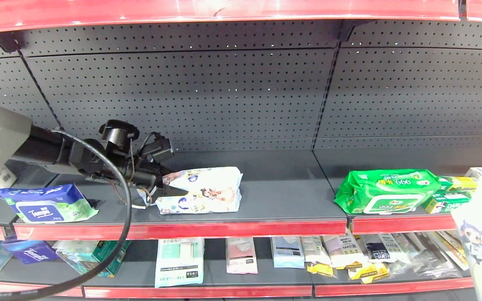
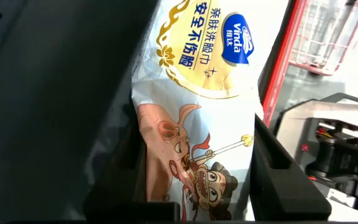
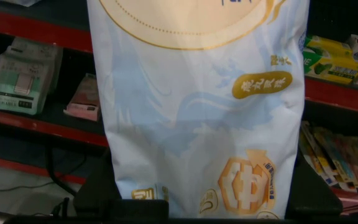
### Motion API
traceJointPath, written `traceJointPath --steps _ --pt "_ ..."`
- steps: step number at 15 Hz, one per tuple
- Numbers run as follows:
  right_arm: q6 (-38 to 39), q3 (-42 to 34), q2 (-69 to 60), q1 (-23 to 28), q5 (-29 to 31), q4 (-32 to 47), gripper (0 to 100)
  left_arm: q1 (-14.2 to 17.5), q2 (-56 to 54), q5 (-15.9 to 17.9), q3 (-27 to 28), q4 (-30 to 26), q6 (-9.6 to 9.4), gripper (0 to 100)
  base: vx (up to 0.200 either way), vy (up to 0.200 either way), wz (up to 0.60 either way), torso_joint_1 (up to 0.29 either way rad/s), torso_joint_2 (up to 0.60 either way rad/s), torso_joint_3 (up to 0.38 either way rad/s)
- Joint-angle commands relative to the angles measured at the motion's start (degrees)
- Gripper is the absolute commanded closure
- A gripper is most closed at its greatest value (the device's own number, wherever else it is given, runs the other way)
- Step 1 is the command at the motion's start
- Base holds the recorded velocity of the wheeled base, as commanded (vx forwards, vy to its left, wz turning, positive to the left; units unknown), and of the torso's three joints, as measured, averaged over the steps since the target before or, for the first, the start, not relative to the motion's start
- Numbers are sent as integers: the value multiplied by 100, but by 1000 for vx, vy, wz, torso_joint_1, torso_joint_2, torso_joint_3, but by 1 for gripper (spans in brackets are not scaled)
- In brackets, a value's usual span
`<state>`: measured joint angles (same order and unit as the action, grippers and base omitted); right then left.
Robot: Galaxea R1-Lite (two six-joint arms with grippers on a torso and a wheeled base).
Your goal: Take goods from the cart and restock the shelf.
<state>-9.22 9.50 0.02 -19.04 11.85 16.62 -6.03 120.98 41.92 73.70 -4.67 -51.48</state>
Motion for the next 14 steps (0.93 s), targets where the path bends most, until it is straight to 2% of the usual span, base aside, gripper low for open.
traceJointPath --steps 1,3,7,14 --pt "-1 0 -2 -3 2 0 100 15 -83 -61 -286 238 -2 100 0 0 0 0 0 0" --pt "-1 0 -2 -3 2 0 100 15 -92 -88 -489 484 77 100 0 0 0 0 0 0" --pt "8 0 -2 -3 2 0 100 15 -206 -97 -568 476 182 100 0 0 0 0 0 0" --pt "8 0 -2 -3 2 0 100 6 -408 -18 -946 467 130 100 0 0 0 0 0 0"
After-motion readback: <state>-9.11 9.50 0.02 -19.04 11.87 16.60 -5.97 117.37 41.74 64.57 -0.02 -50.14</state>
